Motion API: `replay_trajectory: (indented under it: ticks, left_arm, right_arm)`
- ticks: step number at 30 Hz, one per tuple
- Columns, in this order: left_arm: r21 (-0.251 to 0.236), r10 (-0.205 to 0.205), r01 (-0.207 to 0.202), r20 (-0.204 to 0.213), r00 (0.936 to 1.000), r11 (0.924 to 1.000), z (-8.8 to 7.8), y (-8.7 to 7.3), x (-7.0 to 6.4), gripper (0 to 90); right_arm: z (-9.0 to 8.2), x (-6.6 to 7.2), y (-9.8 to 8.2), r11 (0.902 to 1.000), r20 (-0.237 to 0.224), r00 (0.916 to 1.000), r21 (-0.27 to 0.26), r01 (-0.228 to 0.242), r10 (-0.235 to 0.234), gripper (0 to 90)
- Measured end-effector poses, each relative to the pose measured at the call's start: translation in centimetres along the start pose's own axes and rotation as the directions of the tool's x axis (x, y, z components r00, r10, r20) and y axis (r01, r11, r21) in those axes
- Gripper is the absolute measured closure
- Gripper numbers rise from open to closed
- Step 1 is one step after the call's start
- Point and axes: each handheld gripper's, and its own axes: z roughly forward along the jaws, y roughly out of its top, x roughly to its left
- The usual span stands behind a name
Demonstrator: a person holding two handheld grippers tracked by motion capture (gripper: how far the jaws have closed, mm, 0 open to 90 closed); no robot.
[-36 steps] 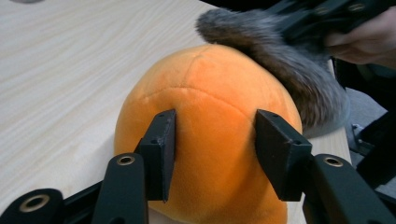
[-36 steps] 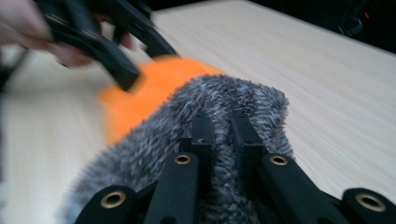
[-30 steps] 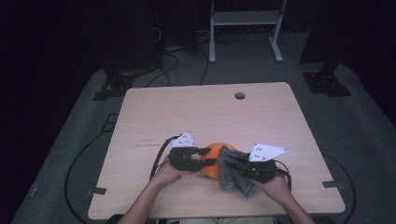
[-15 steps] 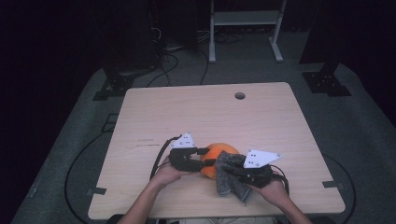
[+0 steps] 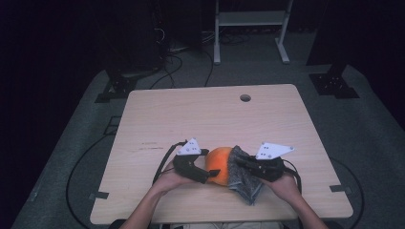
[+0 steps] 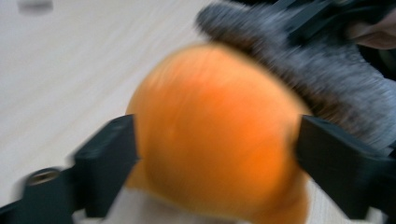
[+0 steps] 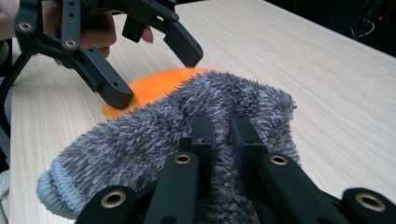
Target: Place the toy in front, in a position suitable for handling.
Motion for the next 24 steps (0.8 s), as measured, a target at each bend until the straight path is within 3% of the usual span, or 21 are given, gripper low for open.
replay_trajectory:
  ticks: [1,3,5,7,9,10,11,12,13,14,18,21,24]
  left_arm:
    - [0.017,-0.044,0.043,0.024,0.9988,0.9989,0.3,-0.2,0.3,9.2]
    - [0.021,-0.060,0.059,0.049,0.9970,0.9980,0.5,-0.3,0.5,16.8]
    - [-0.017,0.015,-0.014,0.024,0.9996,0.9998,0.0,0.0,-0.3,28.2]
    - [-0.027,0.101,-0.101,0.001,0.9949,0.9946,-0.2,0.5,-1.2,36.4]
    - [-0.023,0.171,-0.171,-0.018,0.9851,0.9849,-0.1,1.0,-2.2,37.7]
    - [-0.014,0.232,-0.232,-0.030,0.9723,0.9726,0.0,1.4,-2.9,37.9]
    - [-0.012,0.261,-0.261,-0.037,0.9647,0.9651,0.1,1.6,-3.4,38.0]
    - [0.000,0.308,-0.308,-0.050,0.9500,0.9512,0.2,1.8,-4.1,38.0]
    - [0.015,0.334,-0.333,-0.066,0.9404,0.9427,0.3,1.9,-4.4,38.0]
    - [0.023,0.343,-0.342,-0.075,0.9363,0.9393,0.3,1.8,-4.5,38.0]
    - [0.013,0.308,-0.308,-0.058,0.9495,0.9512,0.2,1.3,-4.0,38.0]
    - [0.009,0.304,-0.303,-0.054,0.9513,0.9528,0.3,1.3,-3.9,37.0]
    - [0.014,0.319,-0.319,-0.058,0.9459,0.9477,0.3,1.6,-4.1,36.1]
  right_arm:
    - [-0.1,-0.1,-0.2,1.0000,0.002,1.0000,0.002,-0.006,0.006,81.2]
    - [-0.5,-0.2,-0.4,0.9999,0.016,0.9998,0.013,-0.009,0.009,81.2]
    - [-1.1,-0.1,-0.3,0.9999,0.011,0.9998,0.002,-0.014,0.014,81.2]
    - [-1.6,0.3,0.5,0.9999,-0.015,0.9999,-0.011,0.005,-0.006,81.2]
    - [-1.8,0.9,1.7,0.9988,-0.037,0.9983,-0.022,0.044,-0.045,81.3]
    - [-1.8,1.2,2.1,0.9981,-0.047,0.9972,-0.024,0.057,-0.058,81.2]
    - [-1.6,1.7,2.8,0.9966,-0.059,0.9951,-0.027,0.078,-0.079,81.2]
    - [-1.4,2.0,3.1,0.9955,-0.065,0.9935,-0.023,0.092,-0.093,81.2]
    - [-0.9,2.4,3.5,0.9937,-0.071,0.9912,-0.008,0.112,-0.112,81.2]
    - [-0.5,2.5,3.5,0.9923,-0.064,0.9903,0.006,0.124,-0.123,81.3]
    - [-0.5,2.0,2.5,0.9938,-0.044,0.9930,0.012,0.110,-0.110,81.4]
    - [-0.9,1.0,1.6,0.9972,-0.025,0.9970,0.015,0.074,-0.073,81.4]
    - [-1.6,0.8,1.6,0.9985,-0.021,0.9982,0.004,0.055,-0.055,81.4]
